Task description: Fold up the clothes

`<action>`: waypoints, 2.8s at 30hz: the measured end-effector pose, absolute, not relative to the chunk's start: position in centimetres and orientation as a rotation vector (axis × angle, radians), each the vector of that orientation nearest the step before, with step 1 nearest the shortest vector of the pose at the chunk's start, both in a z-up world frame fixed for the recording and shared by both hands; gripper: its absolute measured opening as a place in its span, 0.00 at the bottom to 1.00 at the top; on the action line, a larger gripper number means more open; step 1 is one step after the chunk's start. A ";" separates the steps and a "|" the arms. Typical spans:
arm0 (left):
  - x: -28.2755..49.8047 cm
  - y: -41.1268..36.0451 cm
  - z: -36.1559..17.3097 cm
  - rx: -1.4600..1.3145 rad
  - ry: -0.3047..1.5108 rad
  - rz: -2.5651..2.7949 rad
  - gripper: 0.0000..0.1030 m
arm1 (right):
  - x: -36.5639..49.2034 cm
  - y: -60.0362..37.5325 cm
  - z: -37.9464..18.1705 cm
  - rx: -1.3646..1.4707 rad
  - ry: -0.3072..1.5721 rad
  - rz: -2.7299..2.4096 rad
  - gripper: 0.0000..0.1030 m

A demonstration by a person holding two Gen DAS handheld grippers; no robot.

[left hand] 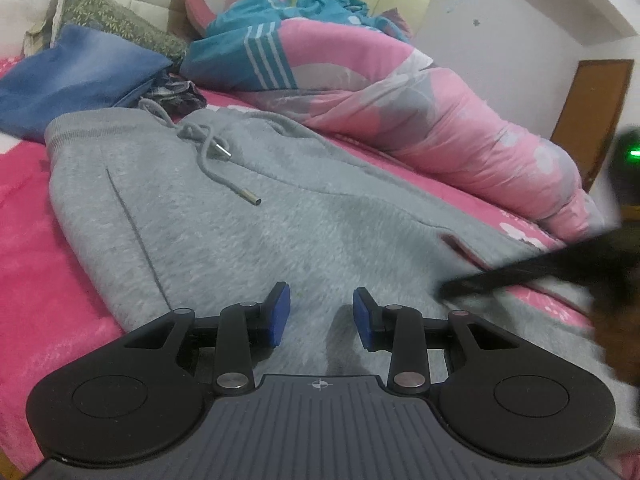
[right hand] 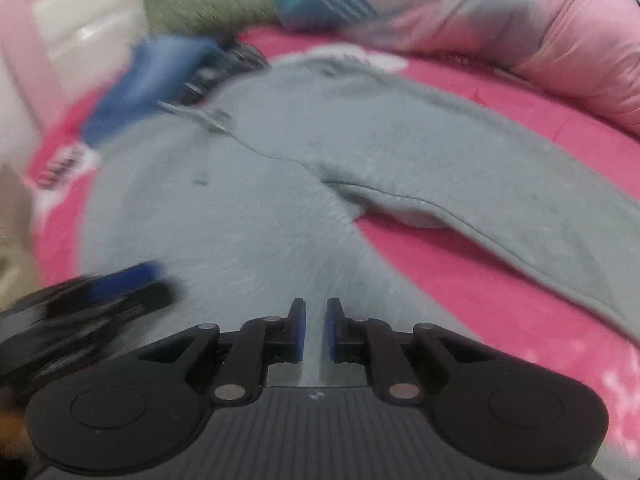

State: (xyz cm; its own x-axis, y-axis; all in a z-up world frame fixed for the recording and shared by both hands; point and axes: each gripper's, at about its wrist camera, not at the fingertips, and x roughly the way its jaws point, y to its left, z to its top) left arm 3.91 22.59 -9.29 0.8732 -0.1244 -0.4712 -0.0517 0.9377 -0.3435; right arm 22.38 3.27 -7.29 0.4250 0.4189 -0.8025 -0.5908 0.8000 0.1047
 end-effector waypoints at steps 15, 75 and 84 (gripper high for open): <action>7.0 31.4 -9.4 -0.585 0.470 0.083 0.36 | 12.3 -5.0 -5.9 -0.028 0.701 0.412 0.11; 7.0 10.4 -7.9 0.010 0.814 0.127 0.59 | -5.3 -23.3 -7.3 0.057 0.770 0.086 0.13; 7.0 10.1 -7.8 0.019 0.822 0.153 0.61 | -2.9 -21.1 -3.6 0.077 0.685 0.142 0.13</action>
State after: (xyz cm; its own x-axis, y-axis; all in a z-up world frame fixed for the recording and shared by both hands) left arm 6.97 10.11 -7.80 0.6707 0.1429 -0.7279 -0.1284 0.9888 0.0759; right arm -2.87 -21.10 -3.61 0.7653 0.1564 -0.6244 -0.1055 0.9874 0.1180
